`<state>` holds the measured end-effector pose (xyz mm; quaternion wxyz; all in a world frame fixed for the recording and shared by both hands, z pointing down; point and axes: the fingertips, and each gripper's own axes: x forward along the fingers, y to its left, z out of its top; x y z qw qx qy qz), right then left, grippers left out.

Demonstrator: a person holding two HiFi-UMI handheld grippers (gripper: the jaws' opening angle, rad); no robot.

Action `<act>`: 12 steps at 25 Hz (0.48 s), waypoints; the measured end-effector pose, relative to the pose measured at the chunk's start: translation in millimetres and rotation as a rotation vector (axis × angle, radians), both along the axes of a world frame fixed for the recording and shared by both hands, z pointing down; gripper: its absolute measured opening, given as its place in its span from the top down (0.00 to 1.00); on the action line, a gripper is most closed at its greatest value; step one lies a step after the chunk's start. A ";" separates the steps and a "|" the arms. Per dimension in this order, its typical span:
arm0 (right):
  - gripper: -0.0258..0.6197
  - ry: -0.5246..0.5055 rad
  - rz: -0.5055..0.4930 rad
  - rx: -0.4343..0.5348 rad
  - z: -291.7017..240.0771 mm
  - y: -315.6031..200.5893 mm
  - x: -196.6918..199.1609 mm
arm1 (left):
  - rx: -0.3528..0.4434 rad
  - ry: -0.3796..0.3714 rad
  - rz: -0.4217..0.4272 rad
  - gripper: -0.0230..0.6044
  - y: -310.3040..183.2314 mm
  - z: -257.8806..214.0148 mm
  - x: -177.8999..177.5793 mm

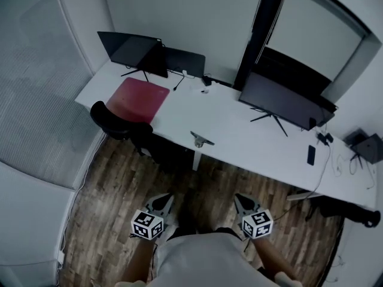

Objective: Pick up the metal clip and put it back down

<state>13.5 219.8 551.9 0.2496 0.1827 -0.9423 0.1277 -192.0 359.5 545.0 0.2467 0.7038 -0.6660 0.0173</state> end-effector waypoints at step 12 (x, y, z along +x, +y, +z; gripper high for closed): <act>0.91 0.045 0.045 -0.019 7.9 -12.1 -36.6 | -0.050 0.058 0.052 0.91 -18.7 23.3 -39.3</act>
